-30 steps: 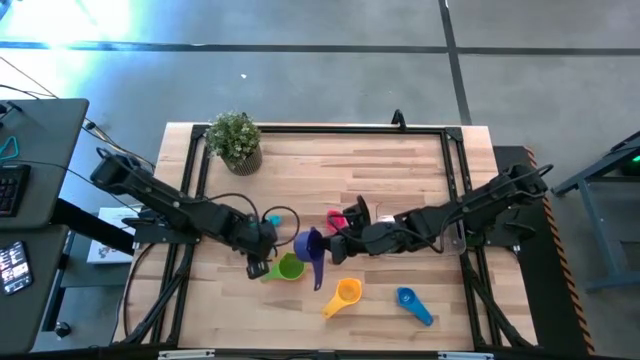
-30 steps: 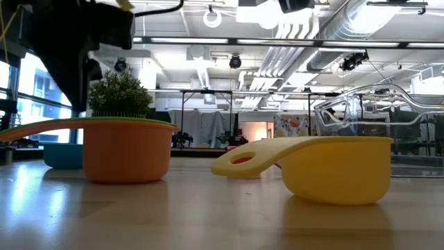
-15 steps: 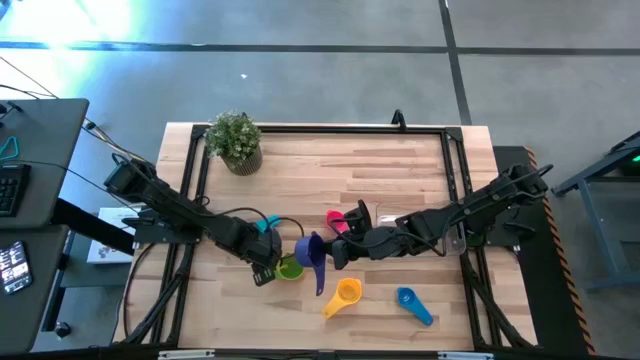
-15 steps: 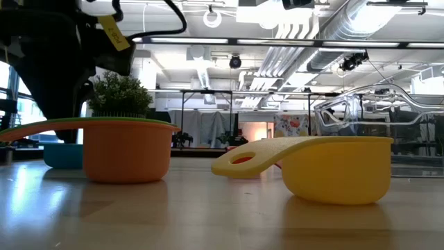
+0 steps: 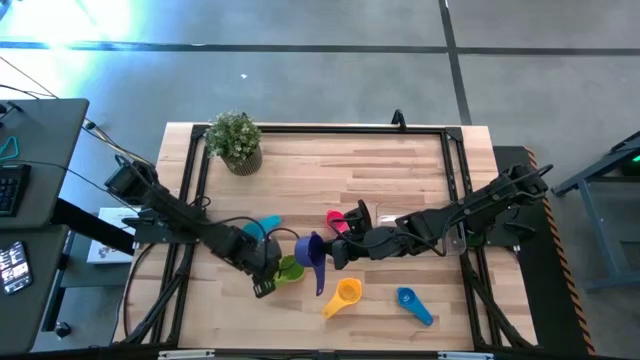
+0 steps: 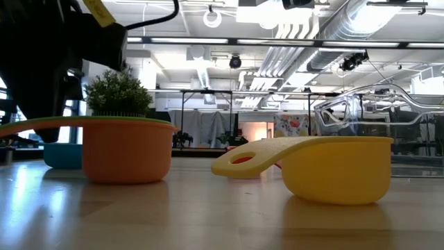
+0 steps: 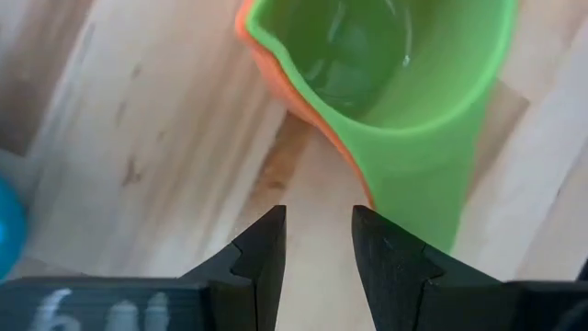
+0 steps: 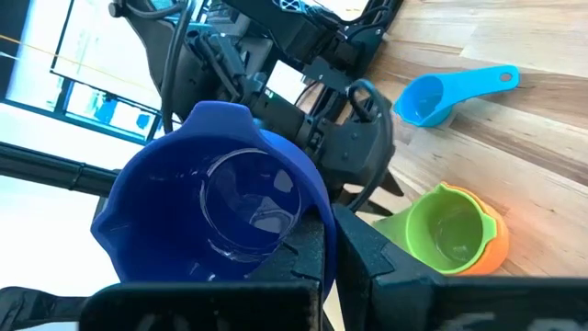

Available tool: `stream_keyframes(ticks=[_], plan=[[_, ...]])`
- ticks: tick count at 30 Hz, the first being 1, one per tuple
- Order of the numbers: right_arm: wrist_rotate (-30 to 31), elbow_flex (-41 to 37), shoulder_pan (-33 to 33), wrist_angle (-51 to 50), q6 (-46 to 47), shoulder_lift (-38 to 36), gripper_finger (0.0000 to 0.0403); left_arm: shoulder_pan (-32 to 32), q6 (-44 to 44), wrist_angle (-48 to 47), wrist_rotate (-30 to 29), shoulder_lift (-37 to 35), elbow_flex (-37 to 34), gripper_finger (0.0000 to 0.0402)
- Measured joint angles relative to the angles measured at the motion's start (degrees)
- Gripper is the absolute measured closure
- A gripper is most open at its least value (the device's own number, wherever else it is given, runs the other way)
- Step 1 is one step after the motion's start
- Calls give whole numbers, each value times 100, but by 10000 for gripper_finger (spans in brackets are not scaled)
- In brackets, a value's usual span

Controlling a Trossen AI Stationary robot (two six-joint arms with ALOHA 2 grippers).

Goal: Nest measuring cups in basket
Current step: Stack the purple measuring cup on top of the green measuring cup

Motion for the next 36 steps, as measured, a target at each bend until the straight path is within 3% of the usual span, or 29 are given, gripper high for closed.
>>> stream_keyframes(ticks=[13, 22, 36], plan=[[29, 0, 0, 39, 2, 0, 402, -278, -522, 730, -41, 9, 0, 287], [43, 0, 0, 167, 0, -2, 402, -411, -782, 1562, 92, 702, 13, 287], [40, 0, -1, 255, -13, -2, 402, -463, -524, 1532, 29, 672, 389, 287]])
